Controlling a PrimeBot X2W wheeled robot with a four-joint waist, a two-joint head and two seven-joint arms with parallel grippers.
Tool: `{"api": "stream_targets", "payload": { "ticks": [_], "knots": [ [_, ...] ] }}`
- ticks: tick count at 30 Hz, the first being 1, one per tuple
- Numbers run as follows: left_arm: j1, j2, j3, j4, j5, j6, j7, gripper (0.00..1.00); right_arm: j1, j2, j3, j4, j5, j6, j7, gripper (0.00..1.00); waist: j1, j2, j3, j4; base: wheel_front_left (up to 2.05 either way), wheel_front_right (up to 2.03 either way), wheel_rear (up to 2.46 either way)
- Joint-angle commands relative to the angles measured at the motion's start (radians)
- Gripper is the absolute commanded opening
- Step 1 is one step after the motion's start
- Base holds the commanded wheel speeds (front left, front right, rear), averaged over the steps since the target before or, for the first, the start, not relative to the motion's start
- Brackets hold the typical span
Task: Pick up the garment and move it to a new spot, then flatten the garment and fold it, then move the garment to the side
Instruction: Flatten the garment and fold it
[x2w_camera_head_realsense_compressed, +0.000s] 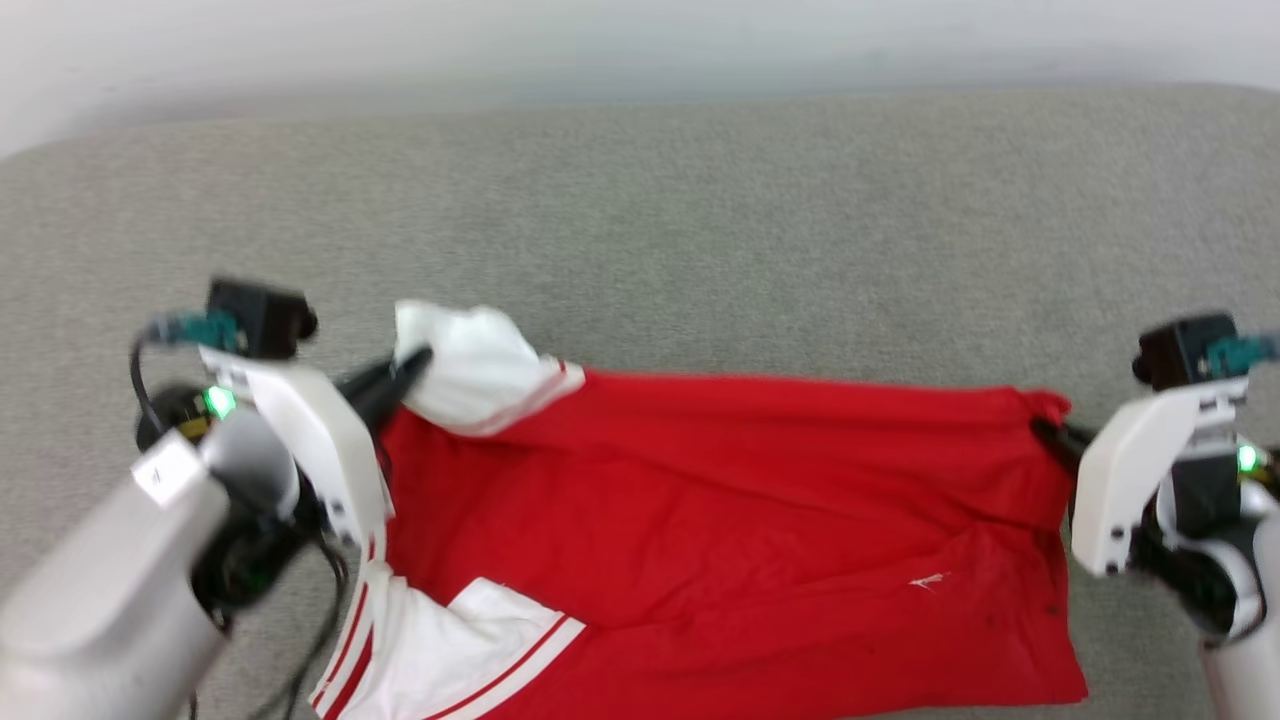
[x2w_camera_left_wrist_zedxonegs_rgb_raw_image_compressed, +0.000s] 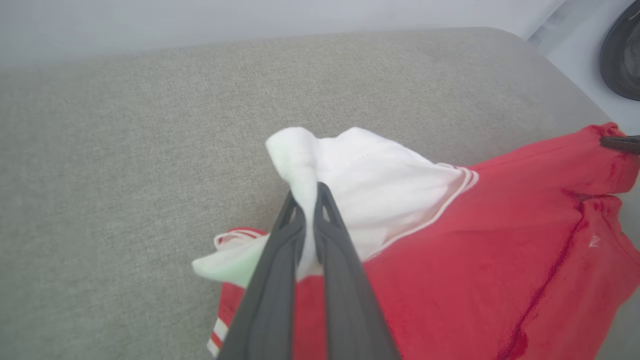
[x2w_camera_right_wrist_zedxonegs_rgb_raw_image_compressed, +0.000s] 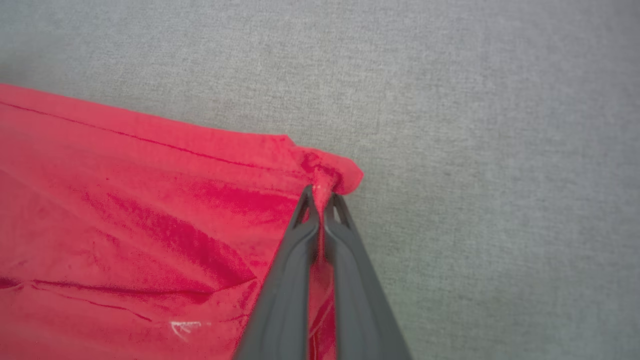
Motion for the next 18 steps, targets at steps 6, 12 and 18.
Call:
{"api": "stream_targets", "payload": {
  "ticks": [6, 12, 18],
  "knots": [
    [0.185, 0.001, -0.018, -0.094, -0.018, 0.069, -0.069, 0.00, 0.135, 0.047, -0.052, -0.007, -0.026, -0.001, -0.072, 0.00, 0.0000, -0.0001, -0.047, 0.037, 0.00, 0.00, 0.00],
    [0.352, -0.018, -0.044, -0.140, -0.056, 0.120, -0.111, 0.00, 0.226, 0.082, -0.088, 0.042, -0.027, -0.001, -0.158, 0.00, 0.0000, -0.0001, -0.075, 0.040, 0.00, 0.00, 0.00],
    [0.450, -0.039, -0.068, -0.105, -0.072, 0.147, -0.142, 0.00, 0.283, 0.095, -0.092, 0.109, -0.021, -0.001, -0.231, 0.00, 0.0000, -0.0001, -0.095, 0.033, 0.00, 0.00, 0.00]
  ]
}}
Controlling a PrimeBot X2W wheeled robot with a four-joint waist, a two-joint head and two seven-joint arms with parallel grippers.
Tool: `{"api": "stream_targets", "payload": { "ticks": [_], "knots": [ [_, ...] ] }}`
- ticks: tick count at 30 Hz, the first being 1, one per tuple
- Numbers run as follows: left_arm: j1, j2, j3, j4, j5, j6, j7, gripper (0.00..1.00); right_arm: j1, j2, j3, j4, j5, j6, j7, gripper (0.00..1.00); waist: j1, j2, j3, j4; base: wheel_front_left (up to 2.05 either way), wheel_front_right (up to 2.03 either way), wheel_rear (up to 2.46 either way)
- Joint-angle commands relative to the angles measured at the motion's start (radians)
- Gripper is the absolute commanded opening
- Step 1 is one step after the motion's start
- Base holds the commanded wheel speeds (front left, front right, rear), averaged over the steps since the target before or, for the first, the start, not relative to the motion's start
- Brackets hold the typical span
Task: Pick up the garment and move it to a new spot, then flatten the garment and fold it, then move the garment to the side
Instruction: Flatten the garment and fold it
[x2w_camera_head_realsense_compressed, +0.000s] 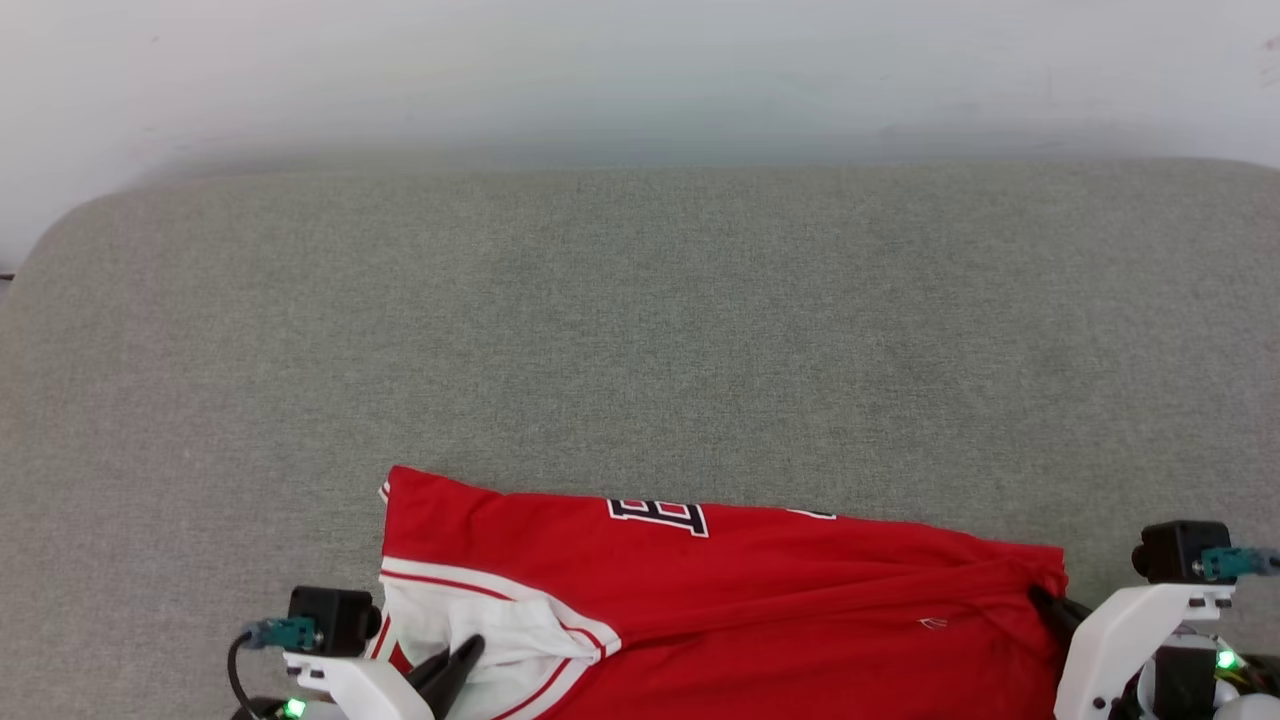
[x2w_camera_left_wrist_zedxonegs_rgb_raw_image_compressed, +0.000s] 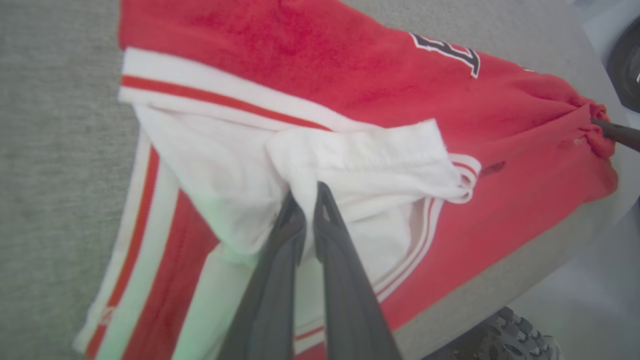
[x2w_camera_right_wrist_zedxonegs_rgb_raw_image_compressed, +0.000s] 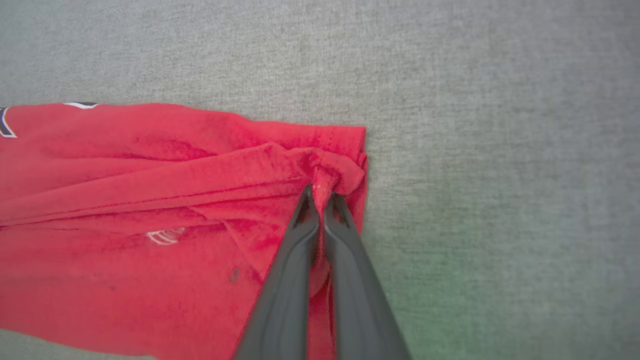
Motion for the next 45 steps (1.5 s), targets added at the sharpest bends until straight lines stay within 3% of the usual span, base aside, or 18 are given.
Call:
{"api": "stream_targets", "payload": {
  "ticks": [1, 2, 3, 4, 5, 6, 7, 8, 13, 17, 20, 25, 31, 37, 45],
  "knots": [
    [0.015, -0.011, -0.005, 0.013, -0.004, 0.003, -0.008, 0.00, 0.022, 0.006, 0.001, 0.013, 0.004, -0.001, -0.014, 0.00, 0.0001, 0.0000, -0.003, -0.001, 0.00, 0.00, 0.00],
    [0.022, -0.020, -0.010, 0.024, -0.002, 0.000, -0.014, 0.00, 0.033, 0.012, 0.004, 0.026, 0.004, -0.001, -0.027, 0.00, 0.0001, 0.0000, -0.006, -0.002, 0.00, 0.00, 0.00],
    [0.025, -0.029, -0.010, 0.036, 0.000, -0.001, -0.024, 0.00, 0.041, 0.018, 0.007, 0.036, 0.003, -0.001, -0.041, 0.16, 0.0001, 0.0000, -0.007, -0.003, 0.00, 0.00, 0.00],
    [0.028, -0.041, -0.011, 0.051, -0.001, -0.004, -0.032, 0.05, 0.046, 0.027, 0.007, 0.044, 0.007, -0.001, -0.059, 0.42, 0.0001, 0.0000, -0.009, -0.003, 0.00, 0.00, 0.00],
    [0.031, -0.054, -0.014, 0.062, -0.005, -0.011, -0.037, 0.23, 0.050, 0.035, 0.008, 0.051, 0.011, -0.001, -0.077, 1.00, 0.0001, 0.0000, -0.009, -0.004, 0.00, 0.00, 0.00],
    [0.028, -0.062, -0.014, 0.074, -0.004, -0.017, -0.047, 0.43, 0.053, 0.040, 0.009, 0.057, 0.009, -0.001, -0.098, 1.00, 0.0001, 0.0000, -0.011, -0.004, 0.00, 0.00, 0.00],
    [0.023, -0.071, -0.013, 0.086, 0.002, -0.020, -0.060, 0.81, 0.055, 0.046, 0.008, 0.059, 0.009, -0.001, -0.125, 1.00, 0.0001, 0.0000, -0.015, -0.003, 0.00, 0.00, 0.00],
    [0.017, -0.079, -0.013, 0.094, 0.008, -0.026, -0.074, 1.00, 0.055, 0.052, 0.005, 0.057, 0.011, -0.001, -0.152, 1.00, 0.0001, 0.0000, -0.017, -0.003, 0.00, 0.00, 0.00],
    [-0.017, -0.100, 0.008, 0.114, 0.064, -0.036, -0.193, 1.00, 0.062, 0.072, -0.013, 0.016, 0.003, -0.001, -0.268, 1.00, 0.0001, 0.0000, -0.029, -0.001, 0.00, 0.00, 0.00],
    [-0.032, -0.114, 0.054, 0.101, 0.116, -0.021, -0.259, 1.00, 0.074, 0.070, -0.034, -0.031, 0.009, -0.001, -0.280, 1.00, 0.0001, 0.0000, -0.041, 0.002, 0.00, 0.00, 0.00],
    [-0.028, -0.132, 0.116, 0.075, 0.172, -0.004, -0.273, 1.00, 0.084, 0.058, -0.058, -0.066, 0.016, -0.001, -0.242, 1.00, 0.0001, 0.0000, -0.047, 0.004, 0.00, 0.00, 0.00],
    [0.033, -0.201, 0.321, -0.024, 0.330, 0.024, -0.274, 1.00, 0.093, 0.033, -0.118, -0.121, 0.006, -0.001, -0.120, 1.00, 0.0001, 0.0000, -0.051, 0.011, 0.00, 0.00, 0.00],
    [0.104, -0.280, 0.484, -0.098, 0.500, 0.013, -0.275, 1.00, 0.118, 0.013, -0.165, -0.207, -0.012, -0.001, 0.058, 1.00, 0.0001, 0.0000, -0.046, 0.032, 0.00, 0.00, 0.00],
    [0.143, -0.321, 0.565, -0.124, 0.612, -0.012, -0.274, 1.00, 0.149, 0.012, -0.152, -0.258, -0.019, -0.001, 0.173, 1.00, 0.0001, 0.0000, -0.032, 0.058, 0.00, 0.00, 0.00],
    [0.178, -0.343, 0.594, -0.157, 0.705, -0.021, -0.274, 1.00, 0.142, 0.020, -0.111, -0.228, -0.009, -0.001, 0.194, 1.00, 0.0001, 0.0000, 0.005, 0.079, 0.00, 0.00, 0.00]
  ]
}}
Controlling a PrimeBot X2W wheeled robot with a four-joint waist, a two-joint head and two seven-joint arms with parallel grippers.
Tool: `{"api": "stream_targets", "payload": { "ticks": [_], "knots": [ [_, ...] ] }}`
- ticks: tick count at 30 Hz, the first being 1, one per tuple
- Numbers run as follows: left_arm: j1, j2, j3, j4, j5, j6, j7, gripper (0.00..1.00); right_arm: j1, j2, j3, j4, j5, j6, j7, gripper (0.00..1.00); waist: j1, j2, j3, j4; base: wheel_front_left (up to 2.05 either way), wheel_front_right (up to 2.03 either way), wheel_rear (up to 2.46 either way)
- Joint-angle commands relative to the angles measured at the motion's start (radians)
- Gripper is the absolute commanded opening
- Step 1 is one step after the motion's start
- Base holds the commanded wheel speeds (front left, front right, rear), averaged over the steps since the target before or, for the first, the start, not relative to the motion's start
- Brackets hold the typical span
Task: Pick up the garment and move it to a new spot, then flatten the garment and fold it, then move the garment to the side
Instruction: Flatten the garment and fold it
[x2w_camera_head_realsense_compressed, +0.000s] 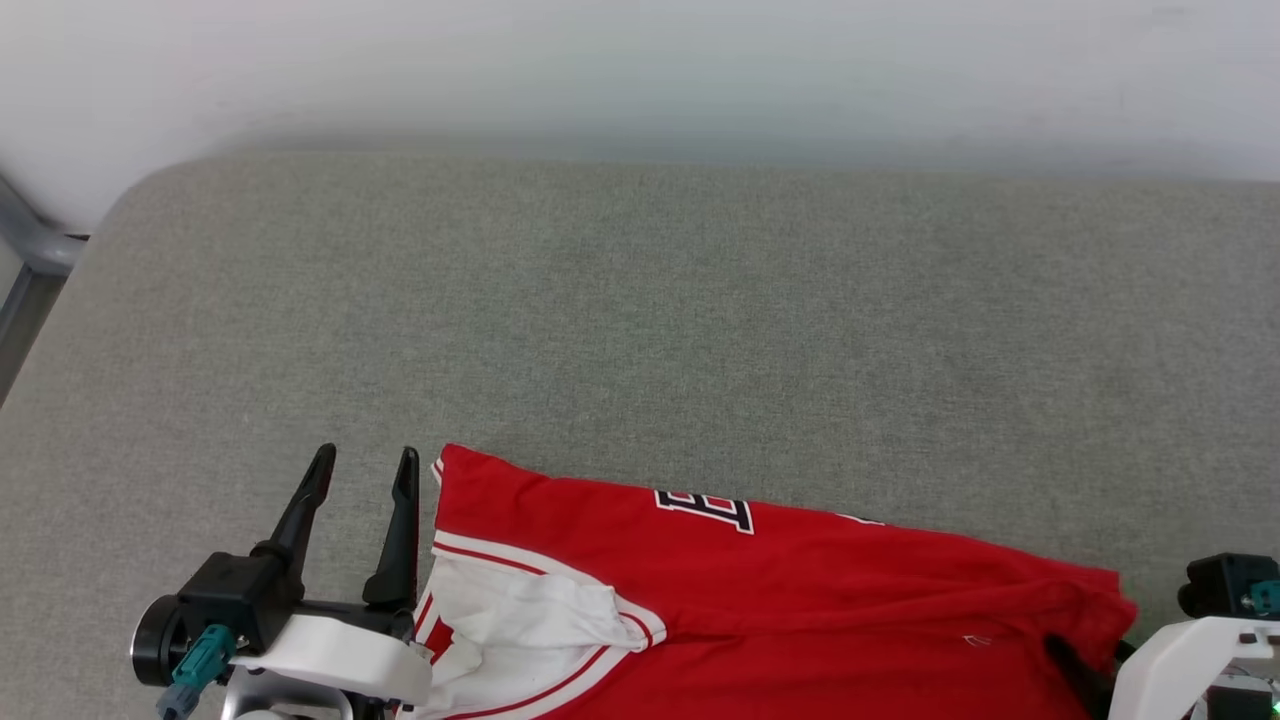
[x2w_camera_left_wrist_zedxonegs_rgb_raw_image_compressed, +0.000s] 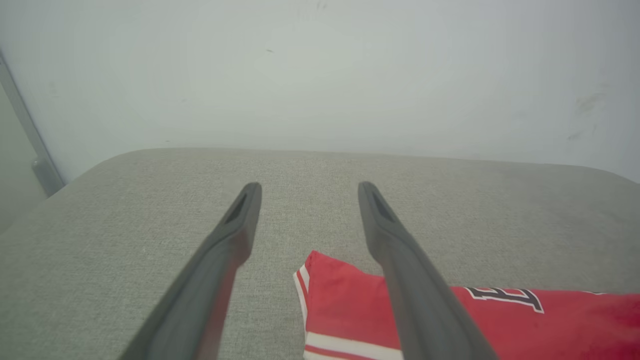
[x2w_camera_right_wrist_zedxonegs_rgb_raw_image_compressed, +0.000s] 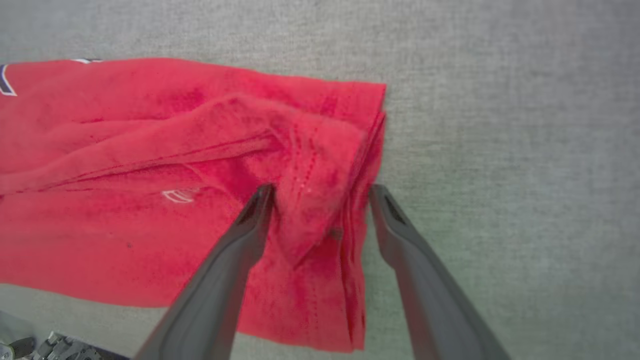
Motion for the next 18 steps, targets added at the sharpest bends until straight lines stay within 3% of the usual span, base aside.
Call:
{"api": "stream_targets", "payload": {
  "ticks": [1, 9, 12, 18],
  "knots": [
    [0.005, -0.006, 0.005, -0.006, 0.008, -0.002, -0.004, 1.00, -0.009, -0.003, 0.005, 0.007, 0.002, -0.001, -0.003, 1.00, 0.0000, -0.0001, 0.010, 0.005, 0.00, 0.00, 0.00],
    [-0.026, -0.047, 0.021, -0.004, 0.046, -0.047, -0.004, 1.00, -0.045, 0.009, 0.064, 0.181, 0.011, -0.001, 0.035, 1.00, 0.0000, -0.0001, 0.053, 0.020, 0.00, 0.00, 0.00],
    [-0.033, -0.060, 0.030, 0.003, 0.059, -0.062, -0.004, 1.00, -0.033, 0.027, 0.124, 0.241, 0.042, 0.001, 0.079, 0.00, 0.0000, -0.0001, 0.055, 0.022, 0.00, 0.00, 0.00],
    [-0.016, -0.084, 0.051, 0.030, 0.080, -0.086, -0.004, 1.00, -0.057, -0.007, 0.152, 0.235, 0.062, 0.001, 0.060, 0.00, 0.0000, -0.0001, 0.027, 0.012, 0.00, 0.00, 0.00]
  ]
}}
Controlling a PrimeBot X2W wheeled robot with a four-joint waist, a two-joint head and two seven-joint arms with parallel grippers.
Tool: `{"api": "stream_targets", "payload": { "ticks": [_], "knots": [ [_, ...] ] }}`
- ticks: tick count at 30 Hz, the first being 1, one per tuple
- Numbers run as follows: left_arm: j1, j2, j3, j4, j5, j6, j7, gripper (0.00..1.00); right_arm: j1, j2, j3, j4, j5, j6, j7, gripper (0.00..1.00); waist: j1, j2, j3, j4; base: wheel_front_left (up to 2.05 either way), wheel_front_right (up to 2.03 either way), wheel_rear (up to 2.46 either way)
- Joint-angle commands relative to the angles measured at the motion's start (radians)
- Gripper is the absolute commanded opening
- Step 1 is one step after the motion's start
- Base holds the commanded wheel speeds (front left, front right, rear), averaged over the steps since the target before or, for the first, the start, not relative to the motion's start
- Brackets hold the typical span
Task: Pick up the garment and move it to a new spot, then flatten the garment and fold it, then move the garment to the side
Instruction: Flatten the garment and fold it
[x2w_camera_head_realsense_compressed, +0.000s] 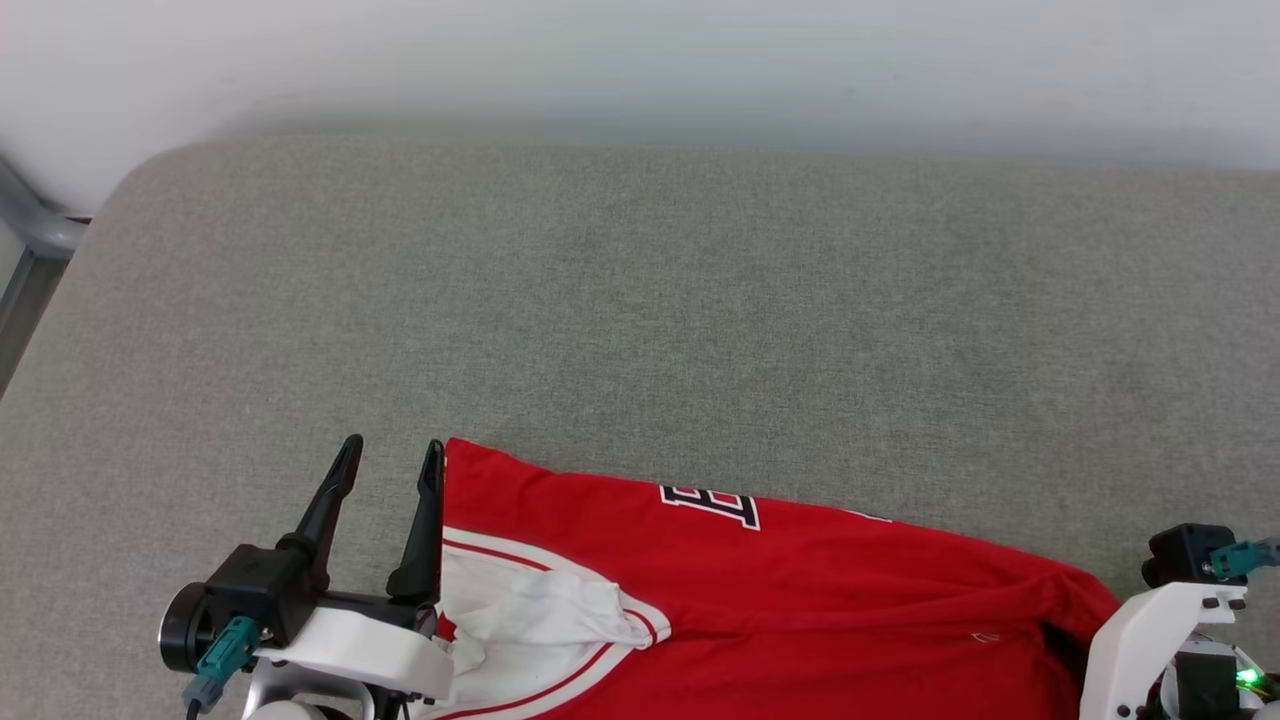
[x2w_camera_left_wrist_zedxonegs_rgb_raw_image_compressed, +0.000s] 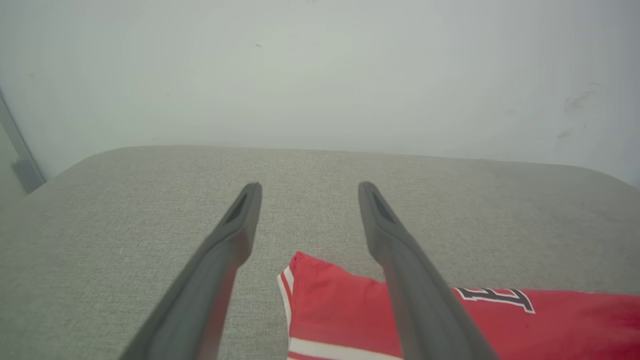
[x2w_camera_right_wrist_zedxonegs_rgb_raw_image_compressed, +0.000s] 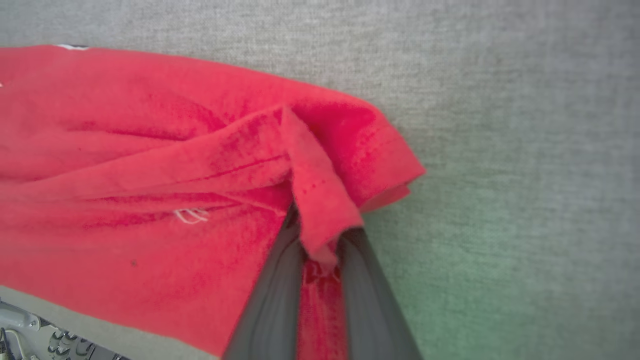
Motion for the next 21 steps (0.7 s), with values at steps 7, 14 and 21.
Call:
{"api": "stream_targets", "payload": {
  "ticks": [7, 14, 21],
  "knots": [
    [0.036, -0.015, 0.019, 0.019, 0.030, -0.011, -0.004, 1.00, -0.021, -0.034, -0.001, -0.038, -0.001, 0.001, -0.001, 0.00, 0.0001, 0.0000, -0.054, -0.033, 0.00, 0.00, 0.00],
    [0.060, -0.027, 0.020, 0.035, 0.044, -0.010, -0.004, 1.00, 0.001, -0.078, -0.119, -0.081, -0.010, 0.001, 0.047, 0.00, 0.0001, 0.0000, -0.087, -0.058, 0.00, 0.00, 0.00],
    [0.065, -0.033, 0.019, 0.040, 0.055, -0.012, -0.004, 1.00, 0.051, -0.097, -0.290, -0.115, -0.022, 0.001, 0.097, 0.00, 0.0001, 0.0000, -0.102, -0.070, 0.00, 0.00, 0.00]
  ]
}}
